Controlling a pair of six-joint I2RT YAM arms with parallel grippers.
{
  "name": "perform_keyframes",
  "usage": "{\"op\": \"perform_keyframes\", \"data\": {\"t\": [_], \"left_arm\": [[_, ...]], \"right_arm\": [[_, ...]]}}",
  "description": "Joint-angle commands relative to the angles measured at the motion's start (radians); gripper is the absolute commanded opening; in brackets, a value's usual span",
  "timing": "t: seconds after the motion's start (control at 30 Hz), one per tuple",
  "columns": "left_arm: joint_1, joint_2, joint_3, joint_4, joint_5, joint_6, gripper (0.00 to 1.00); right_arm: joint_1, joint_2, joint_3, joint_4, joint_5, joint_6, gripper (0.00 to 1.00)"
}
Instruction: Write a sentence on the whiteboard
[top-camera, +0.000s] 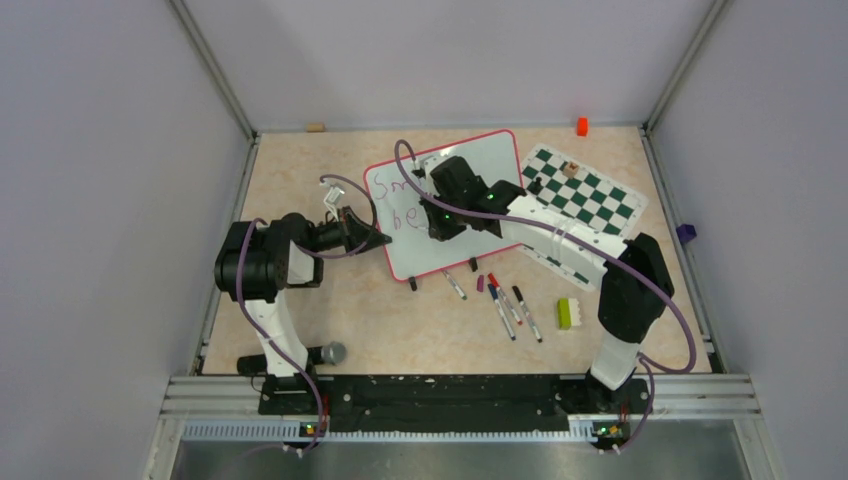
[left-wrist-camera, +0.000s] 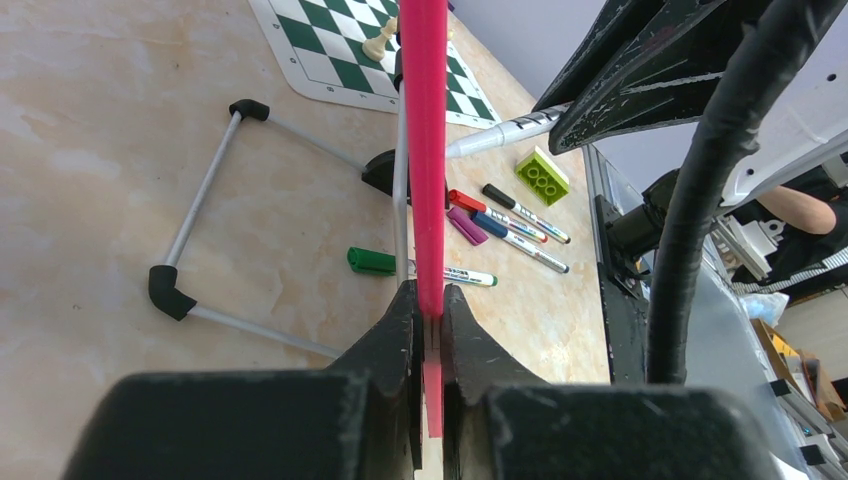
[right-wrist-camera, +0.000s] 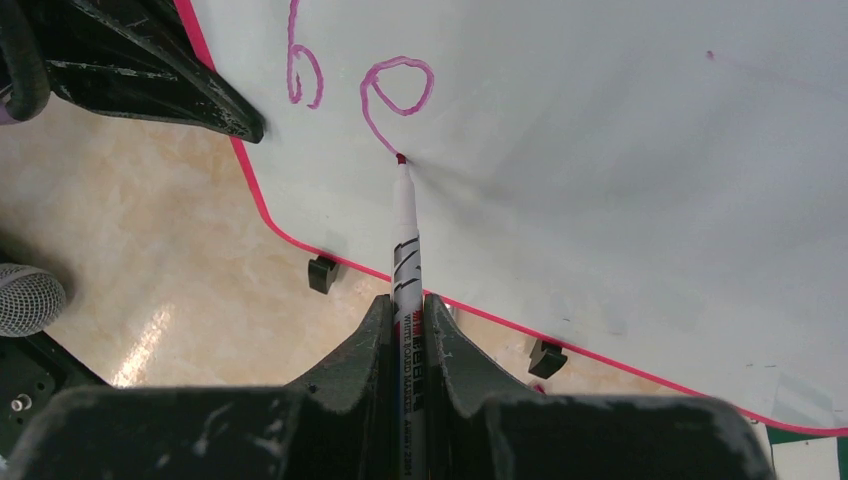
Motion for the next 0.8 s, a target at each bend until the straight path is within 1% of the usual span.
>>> {"op": "perform_keyframes", "data": {"t": [0.0,0.37,0.67,0.77], "left_arm": [[-0.02,0.009,0.008,0.099,0.081,0.042,0.0],[-0.02,0.008,0.008,0.101,0.083,0.042,0.0],[-0.02,0.007,0.008,0.1,0.08,0.042,0.0],[-0.02,0.008,0.008,0.101,0.081,0.042,0.0]], "right_arm": [[-0.013,0.011,0.032,0.011,0.128,0.0,0.0],[-0.013,-0.049,0.009,0.08,0.152,0.016,0.0],[-0.025,-0.236,-0.177,0.298,0.129,0.024,0.0],[-0.032,-0.285,-0.23,0.358,0.142,0.024,0.0]]}}
